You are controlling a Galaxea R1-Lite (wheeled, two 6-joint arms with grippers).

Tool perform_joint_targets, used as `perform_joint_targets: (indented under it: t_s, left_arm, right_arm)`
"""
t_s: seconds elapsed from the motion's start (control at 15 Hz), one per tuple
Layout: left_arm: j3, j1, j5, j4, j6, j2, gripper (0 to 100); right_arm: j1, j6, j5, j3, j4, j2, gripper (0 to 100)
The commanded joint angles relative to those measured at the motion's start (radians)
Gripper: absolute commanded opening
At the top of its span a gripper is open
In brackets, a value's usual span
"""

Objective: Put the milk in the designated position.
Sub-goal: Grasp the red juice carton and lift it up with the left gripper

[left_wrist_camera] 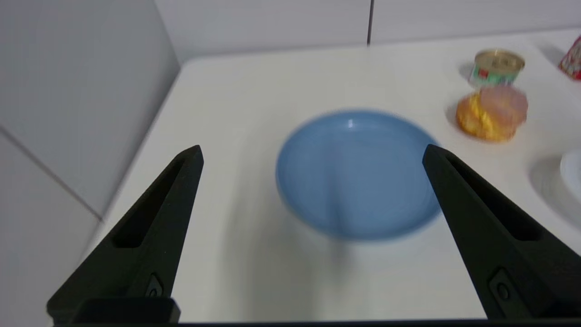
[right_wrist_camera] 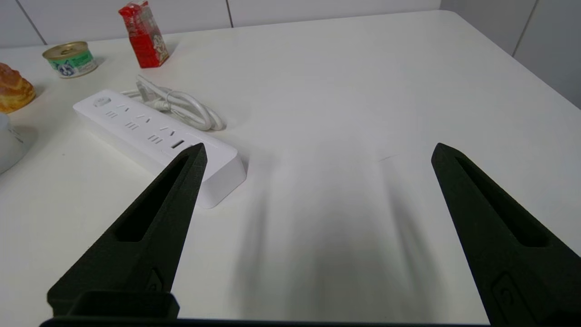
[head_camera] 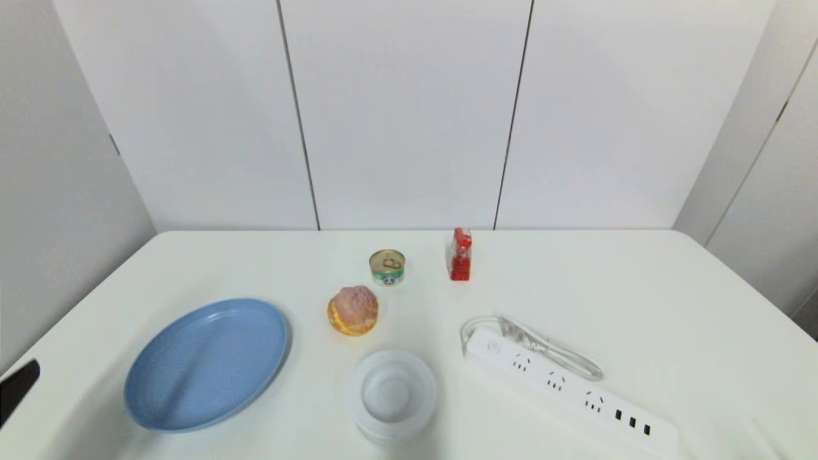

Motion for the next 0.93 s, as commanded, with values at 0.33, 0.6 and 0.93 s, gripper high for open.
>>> perform_joint_targets:
  t_s: [0.33, 0.6, 0.93]
  left_arm:
    - [-1.000, -0.368, -0.297, 0.002, 0.083, 1.032, 100]
    - [-1.083, -0.571, -0.381, -0.001, 0.087, 1.205, 100]
    - [-1.173, -0.697, -0.381, -0.006, 0.087, 1.424, 100]
  right_arm:
    - [-0.001, 0.001, 0.000, 0.000, 0.000, 0.001, 100]
    - [-0.001, 0.001, 0.000, -0.002, 0.000, 0.001, 100]
    - [0.001, 0.001, 0.000, 0.000, 0.000, 0.001, 100]
